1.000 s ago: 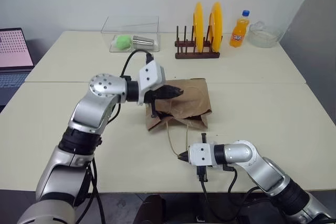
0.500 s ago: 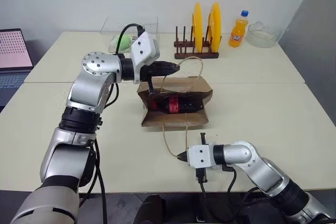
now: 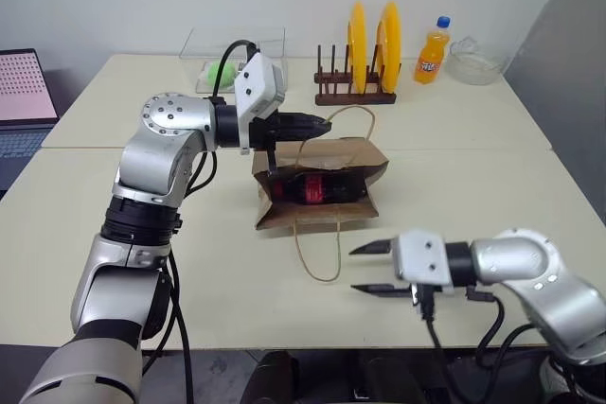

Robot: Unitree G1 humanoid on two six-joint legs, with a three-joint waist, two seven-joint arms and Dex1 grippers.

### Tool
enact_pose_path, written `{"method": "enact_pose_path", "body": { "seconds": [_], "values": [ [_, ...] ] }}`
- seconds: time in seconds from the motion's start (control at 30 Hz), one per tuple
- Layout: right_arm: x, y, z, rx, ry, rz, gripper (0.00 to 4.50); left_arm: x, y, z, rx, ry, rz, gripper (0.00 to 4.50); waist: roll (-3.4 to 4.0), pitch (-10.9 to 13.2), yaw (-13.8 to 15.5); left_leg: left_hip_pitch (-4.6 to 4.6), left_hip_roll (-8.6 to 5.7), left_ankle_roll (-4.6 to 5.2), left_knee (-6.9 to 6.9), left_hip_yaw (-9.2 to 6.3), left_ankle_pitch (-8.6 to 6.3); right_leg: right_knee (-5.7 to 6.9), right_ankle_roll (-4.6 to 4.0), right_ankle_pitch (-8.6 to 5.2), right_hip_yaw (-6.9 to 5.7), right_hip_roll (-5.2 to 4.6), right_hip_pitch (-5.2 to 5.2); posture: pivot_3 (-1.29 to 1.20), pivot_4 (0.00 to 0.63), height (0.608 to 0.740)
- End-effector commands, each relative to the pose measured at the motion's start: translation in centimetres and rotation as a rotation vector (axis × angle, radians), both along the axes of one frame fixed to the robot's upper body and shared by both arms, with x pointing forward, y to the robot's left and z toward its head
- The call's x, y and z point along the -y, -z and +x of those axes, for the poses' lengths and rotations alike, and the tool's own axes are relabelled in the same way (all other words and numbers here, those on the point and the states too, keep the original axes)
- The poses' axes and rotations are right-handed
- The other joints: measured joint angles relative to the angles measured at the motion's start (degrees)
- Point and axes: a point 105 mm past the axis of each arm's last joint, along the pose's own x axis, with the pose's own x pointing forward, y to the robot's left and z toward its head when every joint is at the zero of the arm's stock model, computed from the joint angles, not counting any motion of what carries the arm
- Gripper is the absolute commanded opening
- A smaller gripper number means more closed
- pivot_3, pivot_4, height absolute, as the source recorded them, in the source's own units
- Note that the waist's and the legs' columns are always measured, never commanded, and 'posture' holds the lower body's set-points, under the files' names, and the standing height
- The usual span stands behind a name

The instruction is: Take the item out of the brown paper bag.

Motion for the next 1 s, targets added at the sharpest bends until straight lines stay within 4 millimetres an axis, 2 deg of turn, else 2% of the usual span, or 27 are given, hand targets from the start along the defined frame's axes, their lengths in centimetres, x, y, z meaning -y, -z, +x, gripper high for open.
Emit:
{"method": "enact_pose_path", "body": {
  "seconds": [0.03, 0.2, 0.3, 0.37, 0.47, 0.53, 0.7, 0.87, 1.0],
  "values": [
    [-0.9, -2.4, 1.3, 0.055, 0.02, 0.094, 2.29, 0.0, -1.1, -0.4, 0.04, 0.014, -0.031, 0.0, 0.0, 0.0, 0.03, 0.01, 0.0, 0.0, -0.01, -0.01, 0.0, 0.0, -0.04, 0.02, -0.01, 0.0, 0.01, 0.0, 0.15, 0.74],
    [-3.8, -1.2, 6.5, 0.256, 0.132, -0.003, 2.29, -0.2, -1.3, -0.2, 0.038, 0.01, -0.043, 0.0, 0.01, 0.0, -0.11, 0.1, 0.0, -0.01, -0.03, 0.05, 0.03, 0.05, -0.05, 0.03, 0.03, 0.02, 0.03, 0.0, 0.15, 0.74],
    [-4.3, 0.1, 9.2, 0.34, 0.234, -0.109, 2.29, -0.4, -1.4, -0.1, 0.041, 0.007, -0.043, 0.0, 0.01, 0.0, -0.13, -0.06, -0.01, -0.14, -0.03, 0.06, 0.1, 0.05, -0.26, 0.15, 0.04, 0.01, -0.12, 0.0, 0.15, 0.74],
    [-4.8, 0.3, 10.2, 0.363, 0.257, -0.132, 2.29, -0.6, -1.5, 0.1, 0.044, -0.002, -0.044, 0.0, 0.01, 0.0, -0.12, -0.28, -0.01, -0.21, 0.03, 0.06, 0.14, 0.07, -0.34, 0.2, 0.04, 0.01, -0.33, 0.0, 0.15, 0.74],
    [-5.2, 0.9, 10.9, 0.388, 0.255, -0.191, 2.29, -0.8, -1.5, 0.2, 0.048, -0.009, -0.044, 0.0, 0.01, 0.0, -0.1, -1.11, -0.03, -0.28, 0.73, 0.1, 0.18, 0.63, -0.33, 0.15, 0.07, -0.02, -1.02, 0.0, 0.15, 0.74],
    [-5.1, 1.3, 11.2, 0.395, 0.266, -0.22, 2.29, -0.8, -1.4, 0.2, 0.049, -0.011, -0.045, 0.0, 0.01, 0.0, -0.09, -1.26, -0.04, -0.28, 0.76, 0.1, 0.18, 0.61, -0.32, 0.15, 0.06, -0.05, -1.11, 0.0, 0.15, 0.74],
    [-5.4, 1.8, 11.3, 0.459, 0.26, -0.301, 3.86, -0.8, -1.5, 0.2, 0.051, -0.015, -0.048, 0.0, 0.01, 0.0, -0.1, -1.21, -0.14, -0.14, 0.76, 0.1, 0.1, 0.75, -0.32, 0.15, 0.04, -0.12, -1.1, 0.0, 0.15, 0.74],
    [-5.7, 2.7, 12.2, 0.52, 0.279, -0.419, 3.86, -0.8, -1.8, 0.3, 0.056, -0.018, -0.056, 0.0, 0.01, 0.0, -0.31, -1.05, -0.05, -0.05, 0.75, 0.05, 0.08, 0.89, -0.33, 0.16, -0.01, -0.02, -1.06, 0.0, 0.15, 0.74],
    [-6.0, 2.9, 13.3, 0.541, 0.32, -0.441, 3.86, -0.9, -2.4, 0.5, 0.06, -0.025, -0.081, 0.0, 0.01, 0.0, -0.92, -1.02, -0.03, -0.05, 0.75, 0.07, 0.1, 0.9, -0.36, 0.17, 0.01, -0.01, -1.04, 0.0, 0.15, 0.74]
  ]
}}
